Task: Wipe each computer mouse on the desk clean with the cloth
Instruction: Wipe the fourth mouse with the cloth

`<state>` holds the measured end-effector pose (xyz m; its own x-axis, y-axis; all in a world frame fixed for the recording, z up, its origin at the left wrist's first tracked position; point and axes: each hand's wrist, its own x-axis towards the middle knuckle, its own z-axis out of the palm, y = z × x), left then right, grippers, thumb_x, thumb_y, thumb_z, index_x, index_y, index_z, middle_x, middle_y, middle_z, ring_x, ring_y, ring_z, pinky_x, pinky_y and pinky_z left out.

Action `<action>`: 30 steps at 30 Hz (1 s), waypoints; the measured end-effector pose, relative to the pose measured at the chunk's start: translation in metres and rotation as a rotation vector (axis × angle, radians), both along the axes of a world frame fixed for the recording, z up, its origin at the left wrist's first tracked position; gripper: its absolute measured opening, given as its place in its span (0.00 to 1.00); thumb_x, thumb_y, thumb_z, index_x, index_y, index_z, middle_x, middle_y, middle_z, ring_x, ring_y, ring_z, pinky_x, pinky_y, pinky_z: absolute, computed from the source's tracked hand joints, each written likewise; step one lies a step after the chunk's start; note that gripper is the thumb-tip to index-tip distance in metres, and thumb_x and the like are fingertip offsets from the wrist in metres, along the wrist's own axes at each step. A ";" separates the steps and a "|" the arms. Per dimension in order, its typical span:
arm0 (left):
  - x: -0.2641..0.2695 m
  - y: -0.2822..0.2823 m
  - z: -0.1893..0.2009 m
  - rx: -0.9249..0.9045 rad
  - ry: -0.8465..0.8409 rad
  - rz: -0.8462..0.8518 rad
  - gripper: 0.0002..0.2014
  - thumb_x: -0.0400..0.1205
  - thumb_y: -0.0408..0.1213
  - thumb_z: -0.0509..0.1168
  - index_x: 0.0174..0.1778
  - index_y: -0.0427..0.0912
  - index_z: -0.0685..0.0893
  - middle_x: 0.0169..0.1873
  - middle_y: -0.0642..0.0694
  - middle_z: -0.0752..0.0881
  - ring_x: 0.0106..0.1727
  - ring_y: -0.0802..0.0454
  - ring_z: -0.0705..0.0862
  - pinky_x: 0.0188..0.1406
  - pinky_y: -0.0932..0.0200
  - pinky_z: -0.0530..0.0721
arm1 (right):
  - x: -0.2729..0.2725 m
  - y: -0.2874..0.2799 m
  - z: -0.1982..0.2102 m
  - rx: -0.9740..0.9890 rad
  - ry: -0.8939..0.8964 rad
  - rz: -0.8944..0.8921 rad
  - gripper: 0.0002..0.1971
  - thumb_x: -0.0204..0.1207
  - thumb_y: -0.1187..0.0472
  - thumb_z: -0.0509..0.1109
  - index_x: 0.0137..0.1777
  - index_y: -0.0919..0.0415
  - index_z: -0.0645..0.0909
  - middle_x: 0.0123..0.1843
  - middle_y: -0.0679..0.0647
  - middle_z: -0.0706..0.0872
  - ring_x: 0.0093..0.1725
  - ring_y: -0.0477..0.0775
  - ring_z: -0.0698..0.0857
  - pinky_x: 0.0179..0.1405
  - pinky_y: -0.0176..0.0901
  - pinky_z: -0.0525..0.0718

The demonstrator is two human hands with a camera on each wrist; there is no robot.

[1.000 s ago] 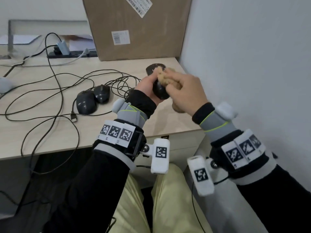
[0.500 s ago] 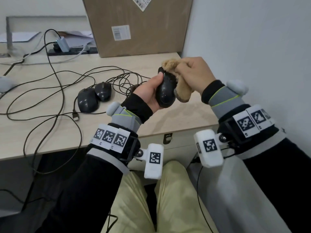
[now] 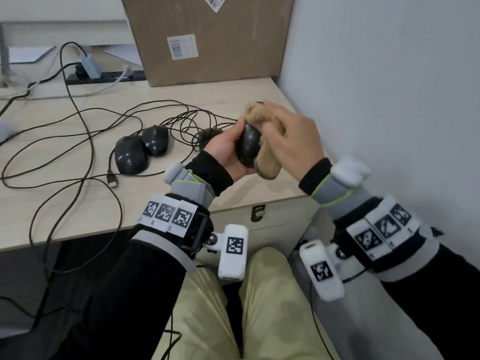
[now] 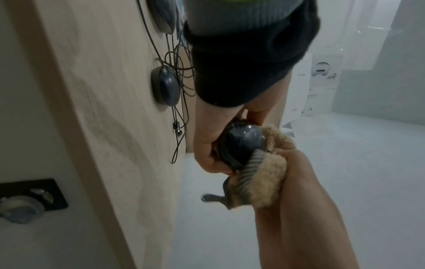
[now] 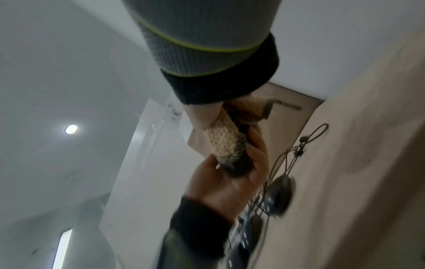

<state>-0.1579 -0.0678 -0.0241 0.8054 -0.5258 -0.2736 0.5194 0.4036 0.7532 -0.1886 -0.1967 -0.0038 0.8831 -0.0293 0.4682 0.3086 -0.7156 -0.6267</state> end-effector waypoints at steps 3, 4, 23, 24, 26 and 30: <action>-0.004 -0.004 0.002 -0.010 0.034 0.033 0.17 0.87 0.54 0.49 0.51 0.48 0.78 0.46 0.45 0.83 0.47 0.47 0.81 0.45 0.53 0.81 | 0.024 -0.004 0.021 0.101 0.112 -0.084 0.12 0.67 0.55 0.57 0.25 0.57 0.74 0.25 0.52 0.75 0.33 0.55 0.74 0.34 0.44 0.73; -0.004 -0.006 0.002 -0.030 0.046 0.063 0.18 0.87 0.54 0.49 0.49 0.48 0.79 0.45 0.45 0.83 0.46 0.47 0.81 0.46 0.53 0.80 | 0.025 -0.003 0.023 0.101 0.129 -0.070 0.12 0.67 0.55 0.58 0.24 0.57 0.72 0.23 0.50 0.74 0.32 0.54 0.73 0.34 0.43 0.72; -0.007 0.006 -0.010 -0.018 0.052 0.007 0.18 0.87 0.54 0.48 0.50 0.49 0.79 0.45 0.45 0.85 0.44 0.47 0.83 0.44 0.56 0.77 | 0.029 -0.014 0.005 -0.052 0.189 -0.039 0.13 0.72 0.56 0.58 0.38 0.63 0.81 0.37 0.62 0.82 0.41 0.59 0.79 0.39 0.47 0.72; -0.008 0.009 -0.010 -0.022 0.044 -0.011 0.17 0.86 0.54 0.48 0.53 0.49 0.78 0.48 0.45 0.84 0.45 0.47 0.83 0.42 0.57 0.78 | 0.039 -0.022 0.010 0.017 0.228 -0.068 0.11 0.72 0.58 0.59 0.34 0.63 0.77 0.34 0.62 0.77 0.38 0.57 0.75 0.36 0.46 0.68; -0.006 0.014 -0.008 -0.054 0.036 -0.026 0.19 0.86 0.55 0.47 0.60 0.49 0.76 0.55 0.43 0.83 0.48 0.47 0.83 0.42 0.58 0.80 | 0.050 -0.035 0.014 0.220 0.215 -0.108 0.12 0.69 0.59 0.61 0.34 0.68 0.78 0.35 0.65 0.77 0.38 0.53 0.74 0.37 0.42 0.69; -0.003 0.020 0.000 -0.115 0.022 -0.007 0.20 0.86 0.56 0.46 0.65 0.48 0.73 0.58 0.41 0.81 0.50 0.48 0.83 0.41 0.58 0.81 | 0.031 -0.030 0.013 0.335 0.043 -0.033 0.15 0.69 0.62 0.62 0.49 0.50 0.87 0.48 0.54 0.88 0.48 0.51 0.84 0.54 0.42 0.82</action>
<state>-0.1606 -0.0477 -0.0240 0.7959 -0.5605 -0.2287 0.5386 0.4832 0.6902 -0.1577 -0.2263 0.0088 0.8978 -0.2044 0.3902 0.2567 -0.4772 -0.8405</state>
